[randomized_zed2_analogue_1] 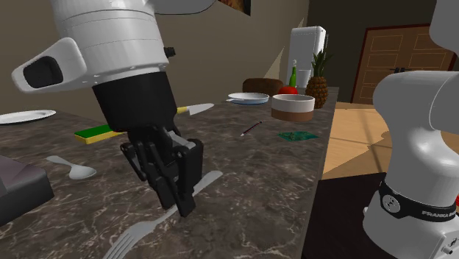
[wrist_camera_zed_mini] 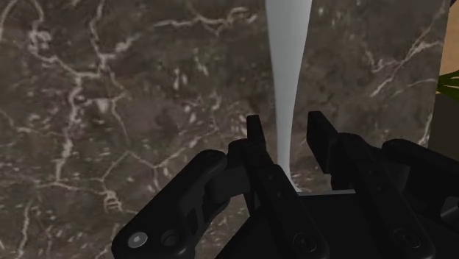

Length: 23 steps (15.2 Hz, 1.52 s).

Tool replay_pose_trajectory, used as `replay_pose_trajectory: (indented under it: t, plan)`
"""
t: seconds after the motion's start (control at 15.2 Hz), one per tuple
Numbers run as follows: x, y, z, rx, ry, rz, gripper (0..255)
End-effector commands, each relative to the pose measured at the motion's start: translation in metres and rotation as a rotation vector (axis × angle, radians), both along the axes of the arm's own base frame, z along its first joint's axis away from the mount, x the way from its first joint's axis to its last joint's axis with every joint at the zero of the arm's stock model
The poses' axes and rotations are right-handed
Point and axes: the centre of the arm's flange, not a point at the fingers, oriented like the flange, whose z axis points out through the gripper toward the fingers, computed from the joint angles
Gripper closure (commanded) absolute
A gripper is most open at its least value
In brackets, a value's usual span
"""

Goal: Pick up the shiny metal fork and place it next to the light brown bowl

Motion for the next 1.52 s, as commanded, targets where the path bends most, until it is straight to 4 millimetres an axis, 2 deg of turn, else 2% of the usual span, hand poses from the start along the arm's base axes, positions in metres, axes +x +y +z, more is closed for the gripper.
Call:
replay_pose_trajectory:
  t: [0.0, 1.45]
  plan:
    - [0.001, 0.0, 0.011, 0.0, 0.0, 0.0, 255]
    - [0.001, 0.0, 0.127, 0.0, 0.0, 0.0, 255]
